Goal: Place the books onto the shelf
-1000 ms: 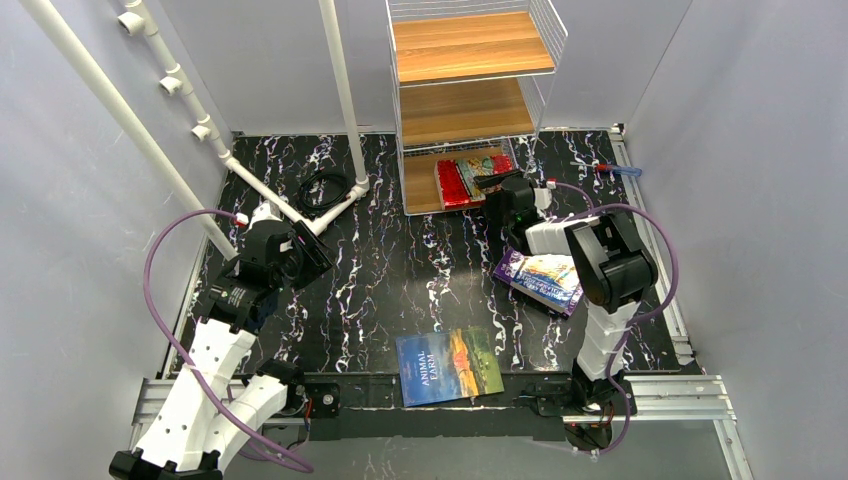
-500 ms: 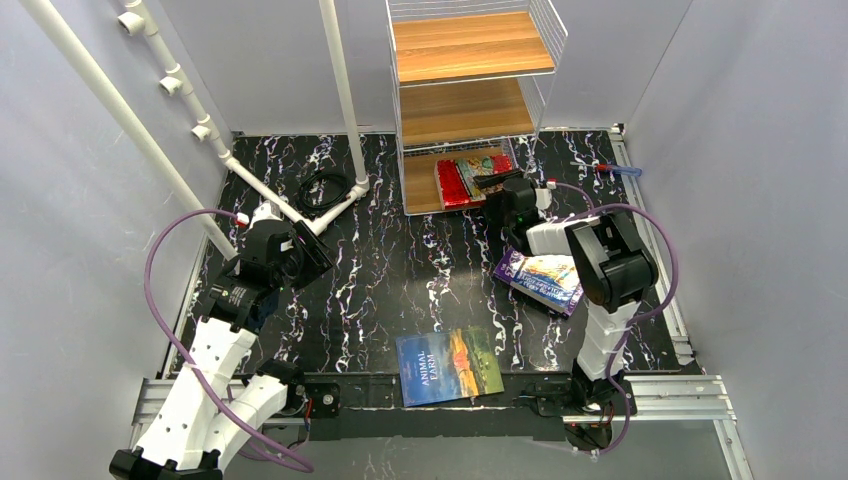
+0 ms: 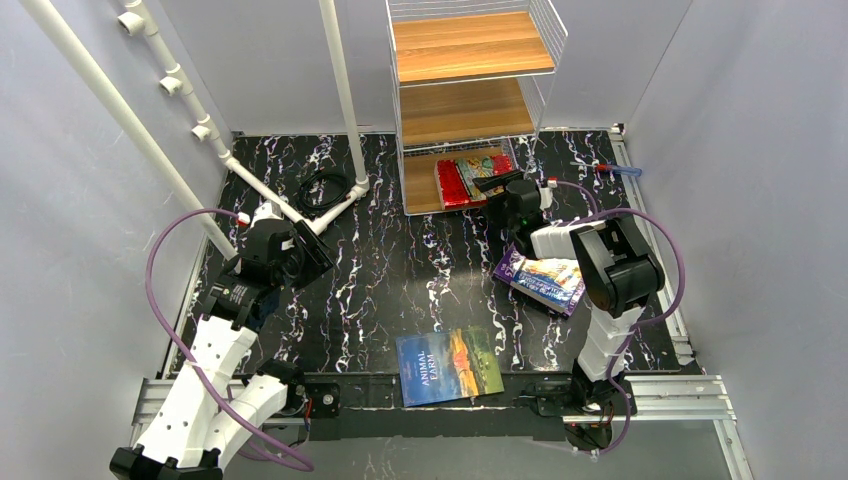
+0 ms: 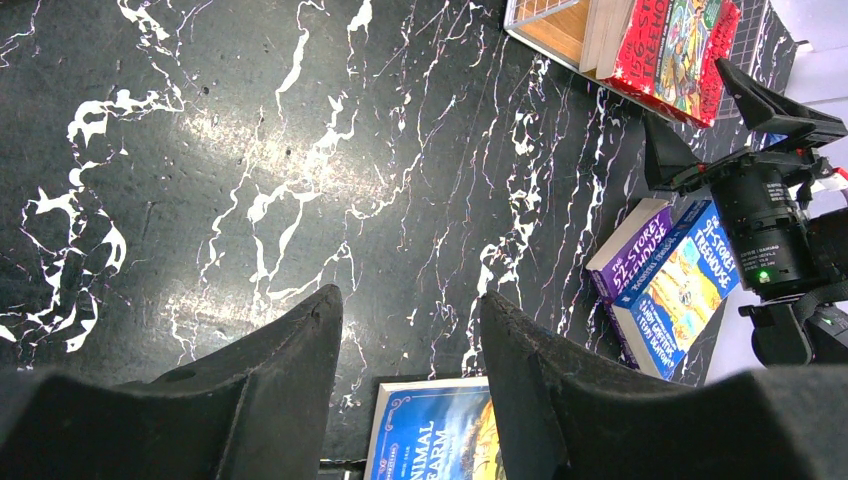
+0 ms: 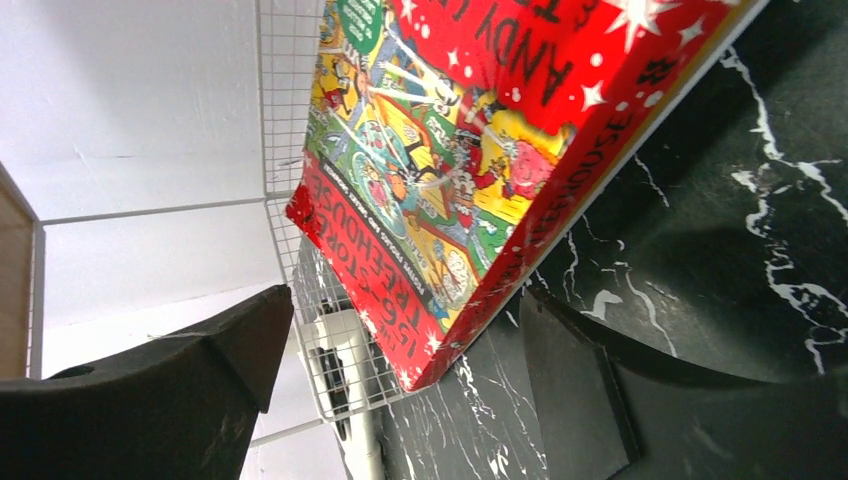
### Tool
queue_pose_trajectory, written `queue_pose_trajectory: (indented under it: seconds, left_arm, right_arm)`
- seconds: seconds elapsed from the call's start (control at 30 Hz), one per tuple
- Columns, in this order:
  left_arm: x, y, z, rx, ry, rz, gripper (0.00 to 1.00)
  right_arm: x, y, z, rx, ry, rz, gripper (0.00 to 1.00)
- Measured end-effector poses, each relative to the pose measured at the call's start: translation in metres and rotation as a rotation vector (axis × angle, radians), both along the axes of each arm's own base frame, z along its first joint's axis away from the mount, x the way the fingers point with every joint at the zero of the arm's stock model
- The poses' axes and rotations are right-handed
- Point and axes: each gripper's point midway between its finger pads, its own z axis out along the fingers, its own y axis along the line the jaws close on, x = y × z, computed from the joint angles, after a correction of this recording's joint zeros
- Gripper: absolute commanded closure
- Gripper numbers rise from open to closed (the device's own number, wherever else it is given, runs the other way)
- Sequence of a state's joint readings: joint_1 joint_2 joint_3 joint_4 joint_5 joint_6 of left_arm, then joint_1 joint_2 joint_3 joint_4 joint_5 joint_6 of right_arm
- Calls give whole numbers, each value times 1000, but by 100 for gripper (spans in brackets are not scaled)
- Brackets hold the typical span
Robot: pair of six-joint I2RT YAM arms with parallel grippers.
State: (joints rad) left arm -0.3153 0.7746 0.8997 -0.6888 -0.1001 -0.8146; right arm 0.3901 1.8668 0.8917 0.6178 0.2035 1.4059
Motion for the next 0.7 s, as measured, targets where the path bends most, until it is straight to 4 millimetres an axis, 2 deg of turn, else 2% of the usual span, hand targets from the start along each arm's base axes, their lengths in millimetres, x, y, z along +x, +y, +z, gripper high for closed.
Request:
queue_pose_trajectory:
  seconds: [0.3, 0.7]
  left_arm:
    - [0, 0, 0, 0, 0, 0, 49]
    - [0, 0, 0, 0, 0, 0, 49]
  right_arm:
    - [2, 4, 9, 16, -33, 26, 9]
    - [6, 8, 8, 17, -38, 39, 10]
